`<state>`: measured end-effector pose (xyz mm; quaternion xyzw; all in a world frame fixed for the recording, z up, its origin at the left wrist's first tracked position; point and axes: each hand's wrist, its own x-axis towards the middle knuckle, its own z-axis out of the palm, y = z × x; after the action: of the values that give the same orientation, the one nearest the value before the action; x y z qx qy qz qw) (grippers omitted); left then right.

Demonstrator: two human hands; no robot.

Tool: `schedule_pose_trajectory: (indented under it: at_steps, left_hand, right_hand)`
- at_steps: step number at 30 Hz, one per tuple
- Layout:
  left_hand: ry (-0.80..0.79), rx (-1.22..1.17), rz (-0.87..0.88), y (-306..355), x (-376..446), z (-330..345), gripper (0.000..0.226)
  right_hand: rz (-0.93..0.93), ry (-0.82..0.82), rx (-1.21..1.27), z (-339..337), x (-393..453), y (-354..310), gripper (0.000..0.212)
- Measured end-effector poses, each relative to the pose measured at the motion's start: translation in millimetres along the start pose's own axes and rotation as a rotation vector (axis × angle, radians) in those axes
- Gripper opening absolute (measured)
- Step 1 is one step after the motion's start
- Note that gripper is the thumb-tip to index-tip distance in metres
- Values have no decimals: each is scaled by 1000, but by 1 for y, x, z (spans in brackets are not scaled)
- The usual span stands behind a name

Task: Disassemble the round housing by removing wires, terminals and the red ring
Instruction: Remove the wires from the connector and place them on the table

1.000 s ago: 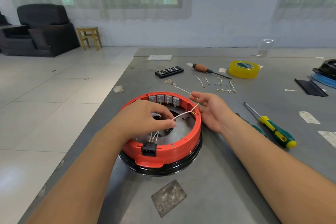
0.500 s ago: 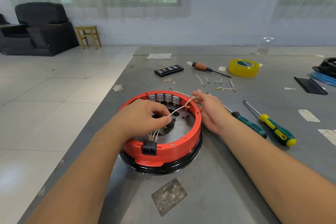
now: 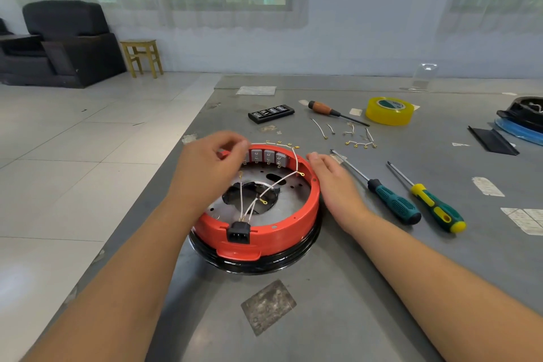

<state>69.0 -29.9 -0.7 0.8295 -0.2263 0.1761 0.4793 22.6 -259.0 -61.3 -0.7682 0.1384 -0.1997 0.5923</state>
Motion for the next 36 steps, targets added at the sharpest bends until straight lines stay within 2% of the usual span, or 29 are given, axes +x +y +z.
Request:
schedule_pose_trajectory:
  at_steps: [3,7,9,13,15,17,22,28,36]
  left_hand:
    - [183,-91,-87,-3,-3,-11,15]
    - [246,-135,-195,-19,-18,-17,13]
    - [228,-212,-304,-26,-29,-15,21]
    - [139,-549,-555,-33,-43,-15,37]
    - [99,-563,-635,-38,-45,-17,51]
    - [44,-532,-688,-42,-47,-17,54]
    - [49,-516,-688,-44,-49,-13,59]
    - [157,-562,-624,-39,-52,-14,57]
    - [370,-620,-536,-38,-52,-10,52]
  right_hand:
    - [-24,-9,-50,2,-3,-1,45]
    - [-77,-21,-103,-1,-2,2,55]
    - [-109,-12,-132,-2,-2,4,57]
    - [-143,-13,-160,-2,-4,5,54]
    - [-156,21,-193,-2,-4,5,51]
    - [-149,63,-229,-2,-4,4,50]
    - [-128,93,-256,1,-5,0,53]
    - [-78,-18,-119,-2,-10,-1,57]
    - [65,-213,242,1,-18,-15,34]
